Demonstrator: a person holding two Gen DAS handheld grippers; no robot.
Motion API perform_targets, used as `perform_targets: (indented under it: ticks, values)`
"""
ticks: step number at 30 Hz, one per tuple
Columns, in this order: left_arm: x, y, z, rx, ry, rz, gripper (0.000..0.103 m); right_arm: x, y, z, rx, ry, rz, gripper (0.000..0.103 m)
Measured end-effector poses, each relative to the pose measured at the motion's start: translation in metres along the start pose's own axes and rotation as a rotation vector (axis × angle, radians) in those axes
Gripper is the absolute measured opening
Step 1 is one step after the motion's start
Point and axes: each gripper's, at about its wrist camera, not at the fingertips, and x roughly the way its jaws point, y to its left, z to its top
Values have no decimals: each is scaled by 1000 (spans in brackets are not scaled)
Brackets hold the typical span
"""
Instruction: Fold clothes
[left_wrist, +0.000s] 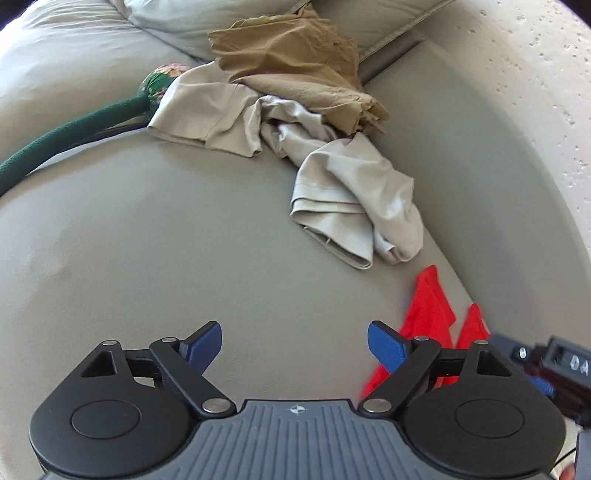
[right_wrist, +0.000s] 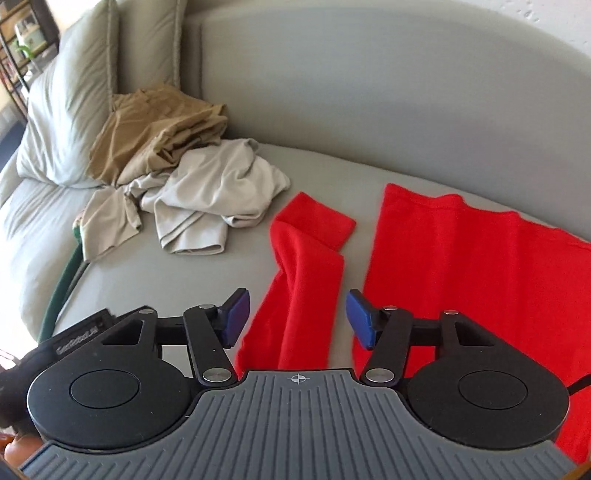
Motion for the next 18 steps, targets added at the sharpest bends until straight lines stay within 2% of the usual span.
perform_targets:
  ticks: [3, 6, 8, 9, 12, 13, 14, 15, 16, 17, 18]
  values:
    - [9, 4, 2, -51, 43, -2, 85, 49, 14, 23, -22, 19, 17, 60]
    - [15, 6, 5, -88, 61, -20, 85, 91, 31, 44, -48, 34, -27, 61]
    - [17, 6, 7, -103, 64, -20, 85, 117, 42, 51, -100, 53, -104, 76]
    - [18, 7, 7, -113, 64, -17, 85, 131, 48, 54, -128, 63, -144, 78]
    - [21, 10, 9, -119, 71, -24, 85, 162, 57, 56, -195, 102, -306, 75]
    - [23, 11, 10, -120, 73, -24, 86, 167, 56, 55, -202, 108, -335, 66]
    - [24, 14, 10, -125, 79, -28, 86, 169, 52, 53, -198, 106, -331, 53]
    - [25, 16, 11, -129, 84, -32, 86, 167, 48, 52, -185, 93, -326, 46]
    - [26, 20, 12, -143, 86, -44, 86, 161, 45, 53, -171, 79, -313, 24]
    - [26, 23, 13, -156, 87, -56, 86, 154, 42, 54, -159, 64, -297, 8]
    - [26, 26, 13, -170, 85, -76, 85, 148, 39, 55, -147, 50, -281, 8]
